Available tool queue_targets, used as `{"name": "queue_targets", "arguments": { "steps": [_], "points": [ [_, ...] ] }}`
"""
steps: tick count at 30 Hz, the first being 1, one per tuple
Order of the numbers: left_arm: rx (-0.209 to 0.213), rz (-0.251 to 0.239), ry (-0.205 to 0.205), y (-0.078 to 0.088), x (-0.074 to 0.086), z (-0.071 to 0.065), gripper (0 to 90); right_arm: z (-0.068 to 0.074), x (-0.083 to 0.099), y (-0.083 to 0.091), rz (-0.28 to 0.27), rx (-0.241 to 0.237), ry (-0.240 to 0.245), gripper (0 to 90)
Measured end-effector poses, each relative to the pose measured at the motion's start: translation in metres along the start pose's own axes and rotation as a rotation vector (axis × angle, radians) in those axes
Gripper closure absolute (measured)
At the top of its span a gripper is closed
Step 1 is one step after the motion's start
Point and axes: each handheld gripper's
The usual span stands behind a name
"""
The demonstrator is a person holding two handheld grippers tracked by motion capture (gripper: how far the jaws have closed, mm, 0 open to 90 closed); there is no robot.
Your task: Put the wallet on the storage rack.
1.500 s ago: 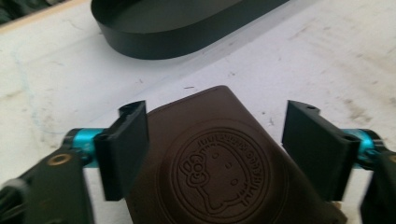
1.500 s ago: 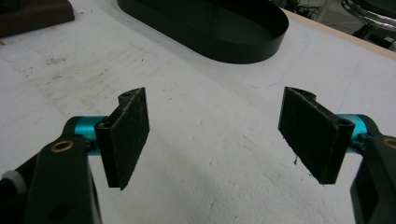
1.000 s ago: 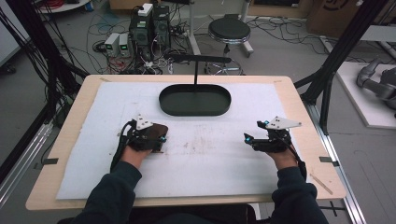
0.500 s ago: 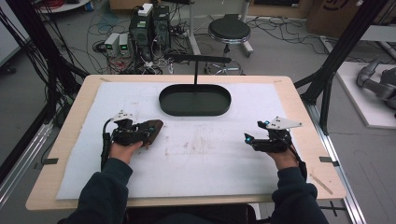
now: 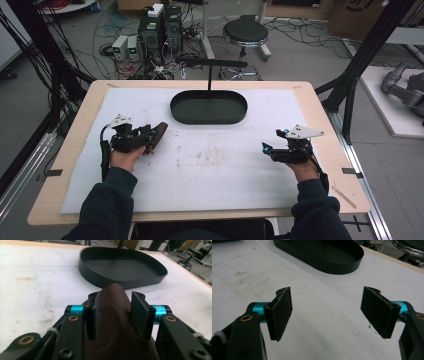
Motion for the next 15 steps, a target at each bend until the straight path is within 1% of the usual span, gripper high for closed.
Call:
{"name": "queue_targets", "arguments": {
  "steps": [1, 2, 3, 5, 6, 9, 10, 11, 12, 14, 15],
  "points": [
    [-0.010, -0.008, -0.003, 0.002, -0.002, 0.002, 58.7, 0.000, 0.000, 0.000, 0.001, 0.000, 0.002, 25.7],
    [-0.010, -0.008, -0.003, 0.002, -0.002, 0.002, 58.7, 0.000, 0.000, 0.000, 0.002, 0.001, 0.002, 25.7],
    [-0.029, -0.026, -0.002, 0.007, -0.006, 0.005, 58.7, 0.000, 0.000, 0.000, 0.003, 0.001, 0.004, 25.7],
    [-0.041, -0.035, 0.000, 0.010, -0.008, 0.010, 58.8, 0.000, 0.000, 0.000, 0.003, 0.001, 0.003, 25.7],
    [-0.041, -0.035, 0.000, 0.010, -0.008, 0.010, 58.7, 0.000, 0.000, 0.000, 0.003, 0.000, 0.001, 25.7],
    [-0.086, -0.061, -0.002, 0.017, -0.011, 0.018, 58.8, 0.001, 0.000, -0.001, 0.004, 0.000, 0.000, 25.7],
    [-0.090, -0.063, 0.006, 0.019, -0.012, 0.021, 58.8, 0.001, 0.000, -0.001, 0.004, 0.000, 0.000, 25.7],
    [-0.090, -0.063, 0.006, 0.019, -0.012, 0.021, 58.8, 0.001, 0.000, -0.001, 0.002, 0.000, 0.002, 25.7],
    [-0.089, -0.067, 0.022, 0.022, -0.014, 0.026, 58.7, 0.001, 0.000, -0.001, 0.002, 0.000, 0.002, 25.7],
    [-0.094, -0.067, 0.019, 0.023, -0.014, 0.027, 58.7, 0.001, 0.000, -0.001, 0.004, 0.001, 0.002, 25.7],
    [-0.103, -0.070, 0.011, 0.024, -0.015, 0.027, 58.7, 0.001, 0.000, -0.001, 0.005, -0.001, 0.002, 25.7]
  ]
}}
Point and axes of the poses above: each handheld gripper's, and its own axes: y roughly backward along the jaws, x roughly out of its underside, z roughly to its left, and after that the axes turned 15 degrees about y, right-handed
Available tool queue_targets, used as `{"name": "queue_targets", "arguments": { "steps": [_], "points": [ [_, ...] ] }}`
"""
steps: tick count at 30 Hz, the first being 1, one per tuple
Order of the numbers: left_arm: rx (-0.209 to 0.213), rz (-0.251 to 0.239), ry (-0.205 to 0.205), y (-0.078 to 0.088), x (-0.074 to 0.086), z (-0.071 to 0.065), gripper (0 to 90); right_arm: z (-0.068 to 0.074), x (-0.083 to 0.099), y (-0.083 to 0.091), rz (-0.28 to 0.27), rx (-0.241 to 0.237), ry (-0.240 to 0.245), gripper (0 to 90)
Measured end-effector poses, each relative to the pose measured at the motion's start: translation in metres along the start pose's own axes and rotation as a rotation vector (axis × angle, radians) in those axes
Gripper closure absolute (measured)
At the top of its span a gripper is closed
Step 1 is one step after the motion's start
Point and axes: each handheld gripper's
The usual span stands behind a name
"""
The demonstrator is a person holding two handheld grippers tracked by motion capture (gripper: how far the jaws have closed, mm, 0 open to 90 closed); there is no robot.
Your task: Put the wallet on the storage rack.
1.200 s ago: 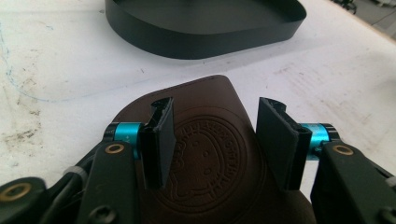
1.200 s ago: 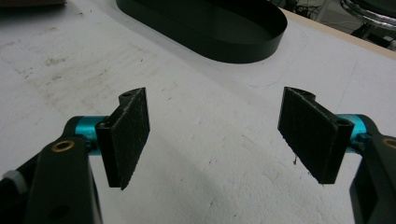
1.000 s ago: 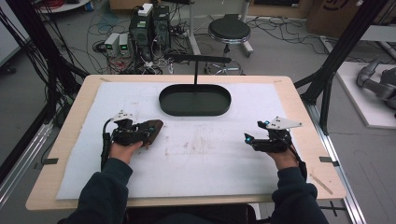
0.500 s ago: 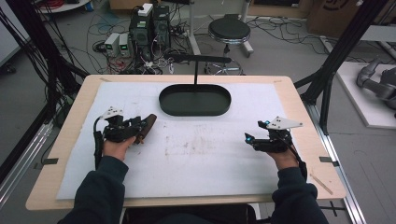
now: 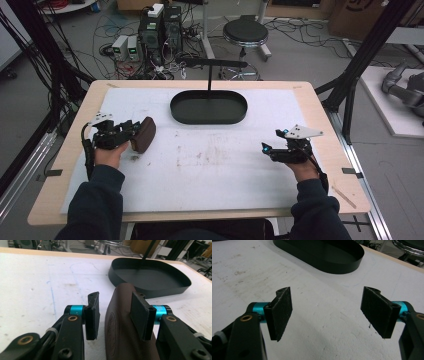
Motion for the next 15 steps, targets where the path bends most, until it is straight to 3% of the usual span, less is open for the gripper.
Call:
{"name": "queue_targets", "arguments": {
  "steps": [10, 13, 15],
  "points": [
    [0.010, 0.012, -0.007, -0.0028, 0.0004, -0.0044, 55.8, 0.0006, -0.0003, -0.0002, 0.002, -0.001, 0.002, 25.7],
    [0.013, 0.014, 0.002, -0.0023, 0.0001, -0.0029, 49.9, 0.0004, -0.0002, -0.0002, 0.002, 0.000, 0.001, 25.7],
    [0.024, 0.009, 0.011, -0.0024, 0.0001, -0.0031, 41.5, 0.0002, -0.0001, -0.0005, 0.002, 0.000, -0.001, 25.7]
  ]
}}
Point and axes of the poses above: each handheld gripper's, and its own axes: y roughly backward along the jaws, x roughly out of its underside, z roughly to its left, and after that the axes turned 15 degrees about y, right-handed
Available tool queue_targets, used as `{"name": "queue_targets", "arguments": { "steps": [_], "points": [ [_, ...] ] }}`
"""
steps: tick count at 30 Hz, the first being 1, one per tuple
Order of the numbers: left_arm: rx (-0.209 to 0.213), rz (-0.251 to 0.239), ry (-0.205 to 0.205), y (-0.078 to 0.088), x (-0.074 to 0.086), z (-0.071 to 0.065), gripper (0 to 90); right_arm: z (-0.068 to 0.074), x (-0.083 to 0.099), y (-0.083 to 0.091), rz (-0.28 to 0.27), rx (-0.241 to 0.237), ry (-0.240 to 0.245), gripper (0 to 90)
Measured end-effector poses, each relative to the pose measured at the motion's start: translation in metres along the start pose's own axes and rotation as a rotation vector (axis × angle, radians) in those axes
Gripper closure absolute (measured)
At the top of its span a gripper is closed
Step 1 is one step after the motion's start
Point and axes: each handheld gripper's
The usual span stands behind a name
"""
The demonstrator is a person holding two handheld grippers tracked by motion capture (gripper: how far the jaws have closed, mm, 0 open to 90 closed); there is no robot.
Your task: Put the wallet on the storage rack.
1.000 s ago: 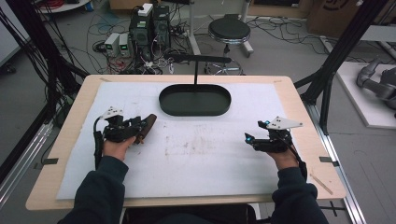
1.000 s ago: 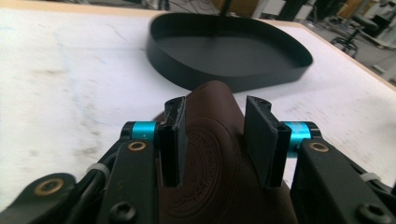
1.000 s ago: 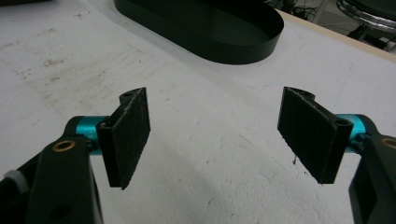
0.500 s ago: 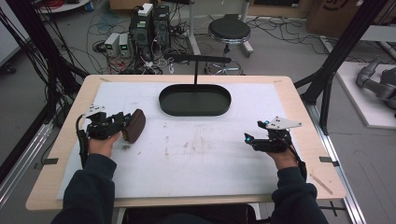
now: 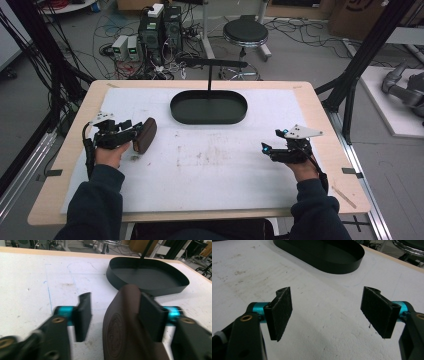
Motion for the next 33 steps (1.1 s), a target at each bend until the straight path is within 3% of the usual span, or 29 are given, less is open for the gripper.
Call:
{"name": "queue_targets", "arguments": {
  "steps": [2, 5, 11, 17, 21, 24, 27, 30, 32, 33],
  "points": [
    [0.020, -0.011, -0.009, 0.001, 0.000, -0.002, 36.6, 0.000, 0.000, 0.000, 0.001, 0.000, 0.002, 25.7],
    [0.007, 0.005, -0.037, 0.000, 0.000, -0.005, 35.0, 0.000, 0.000, -0.001, 0.003, -0.001, 0.002, 25.7],
    [0.008, -0.005, -0.033, 0.001, -0.001, -0.006, 35.0, 0.000, 0.000, 0.000, 0.000, 0.000, 0.002, 25.7],
    [0.044, -0.016, -0.031, 0.008, -0.002, -0.012, 35.0, 0.000, 0.000, -0.001, 0.003, -0.002, 0.007, 25.7],
    [0.069, 0.015, -0.066, 0.010, 0.003, -0.022, 33.5, 0.000, 0.000, -0.001, 0.003, -0.002, 0.004, 25.7],
    [0.056, 0.030, -0.086, 0.008, 0.007, -0.025, 33.3, 0.000, 0.000, 0.000, 0.004, -0.004, 0.003, 25.7],
    [-0.016, 0.063, -0.138, 0.002, 0.017, -0.025, 32.4, 0.001, 0.000, -0.001, 0.004, -0.004, 0.008, 25.7],
    [-0.041, 0.112, -0.142, -0.004, 0.025, -0.021, 33.7, 0.000, 0.000, 0.000, 0.003, -0.003, 0.009, 25.7],
    [-0.038, 0.130, -0.159, -0.005, 0.029, -0.020, 50.0, 0.000, 0.000, 0.000, 0.004, -0.003, 0.006, 25.7],
    [-0.041, 0.126, -0.165, -0.004, 0.029, -0.021, 52.9, 0.000, 0.000, 0.000, 0.004, -0.003, 0.006, 25.7]
  ]
}}
Point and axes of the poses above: each handheld gripper's, and its own axes: y roughly backward along the jaws, x roughly out of its underside, z roughly to its left, and after that the axes turned 15 degrees about y, right-handed
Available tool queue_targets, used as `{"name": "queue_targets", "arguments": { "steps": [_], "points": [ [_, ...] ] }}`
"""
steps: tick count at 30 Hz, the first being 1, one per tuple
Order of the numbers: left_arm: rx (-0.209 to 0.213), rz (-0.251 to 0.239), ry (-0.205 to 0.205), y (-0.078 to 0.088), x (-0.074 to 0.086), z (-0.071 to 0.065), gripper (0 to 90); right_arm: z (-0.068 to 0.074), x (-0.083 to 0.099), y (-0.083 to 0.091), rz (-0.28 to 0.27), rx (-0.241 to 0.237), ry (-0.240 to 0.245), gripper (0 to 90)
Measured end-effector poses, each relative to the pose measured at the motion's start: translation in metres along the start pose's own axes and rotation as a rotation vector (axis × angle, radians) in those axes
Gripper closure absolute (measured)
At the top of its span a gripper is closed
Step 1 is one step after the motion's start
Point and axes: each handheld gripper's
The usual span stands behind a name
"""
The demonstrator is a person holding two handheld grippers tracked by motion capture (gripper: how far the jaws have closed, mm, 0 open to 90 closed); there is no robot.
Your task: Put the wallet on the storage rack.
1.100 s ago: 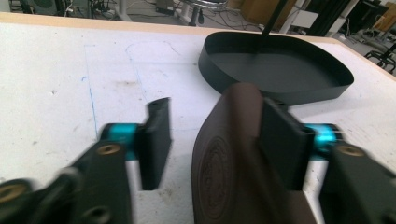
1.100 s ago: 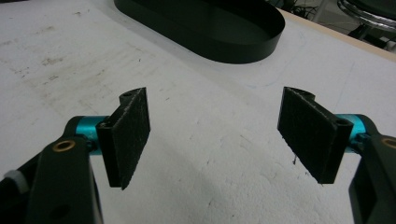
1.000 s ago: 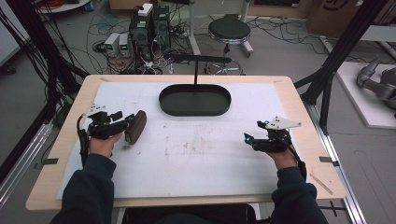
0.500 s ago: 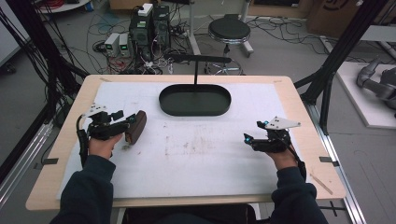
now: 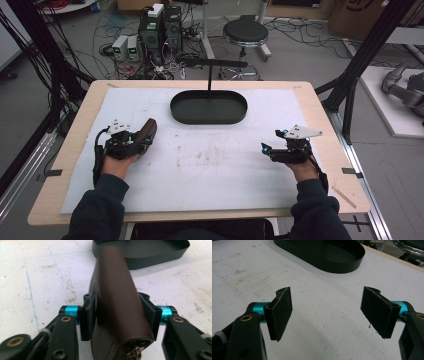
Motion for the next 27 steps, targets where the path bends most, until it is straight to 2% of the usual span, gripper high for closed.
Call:
{"name": "queue_targets", "arguments": {
  "steps": [2, 3, 5, 10, 13, 15, 16, 17, 18, 19, 20, 22, 25, 26, 27],
  "points": [
    [0.021, -0.006, 0.000, 0.002, -0.003, 0.000, 60.7, 0.000, 0.000, 0.000, 0.001, 0.001, -0.001, 25.7],
    [0.028, -0.005, -0.001, 0.002, -0.005, -0.001, 61.7, 0.000, 0.000, 0.000, 0.002, 0.001, -0.001, 25.7],
    [0.032, -0.009, -0.006, 0.003, -0.007, -0.002, 62.4, 0.000, 0.000, -0.001, 0.001, -0.001, 0.002, 25.7],
    [0.098, -0.039, -0.013, -0.002, -0.026, -0.012, 63.2, -0.001, 0.000, -0.001, -0.002, 0.001, 0.000, 25.7],
    [0.112, -0.042, -0.026, -0.007, -0.034, -0.017, 63.4, -0.001, 0.001, -0.001, -0.002, -0.002, -0.003, 25.7],
    [0.143, -0.047, -0.053, -0.019, -0.046, -0.026, 63.5, -0.002, 0.001, -0.001, -0.005, -0.003, -0.003, 25.7],
    [0.143, -0.047, -0.053, -0.019, -0.046, -0.026, 63.4, -0.002, 0.001, -0.001, -0.005, -0.003, -0.003, 25.7],
    [0.180, -0.049, -0.052, -0.030, -0.054, -0.031, 63.4, -0.002, 0.001, -0.001, -0.005, -0.004, -0.006, 25.7],
    [0.180, -0.049, -0.052, -0.030, -0.054, -0.031, 63.4, -0.002, 0.001, -0.001, -0.005, -0.004, -0.006, 25.7],
    [0.214, -0.050, -0.060, -0.041, -0.061, -0.037, 63.5, -0.003, 0.001, -0.001, -0.007, -0.003, -0.011, 25.7],
    [0.214, -0.050, -0.060, -0.041, -0.061, -0.037, 63.5, -0.003, 0.001, -0.001, -0.007, -0.003, -0.011, 25.7],
    [0.254, -0.037, -0.071, -0.060, -0.071, -0.047, 63.5, -0.005, 0.002, 0.000, -0.014, -0.002, -0.015, 25.7],
    [0.284, -0.019, -0.092, -0.079, -0.083, -0.058, 63.6, -0.006, 0.002, 0.000, -0.017, 0.000, -0.020, 25.7],
    [0.284, -0.019, -0.092, -0.079, -0.083, -0.058, 63.6, -0.007, 0.003, 0.000, -0.018, -0.002, -0.022, 25.7],
    [0.300, -0.011, -0.105, -0.091, -0.092, -0.065, 63.6, -0.007, 0.003, 0.000, -0.020, -0.003, -0.025, 25.7]
  ]
}}
Point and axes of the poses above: each handheld gripper's, and its own axes: y roughly backward along the jaws, x roughly out of its underside, z roughly to its left, and after that the axes turned 15 degrees about y, right-handed
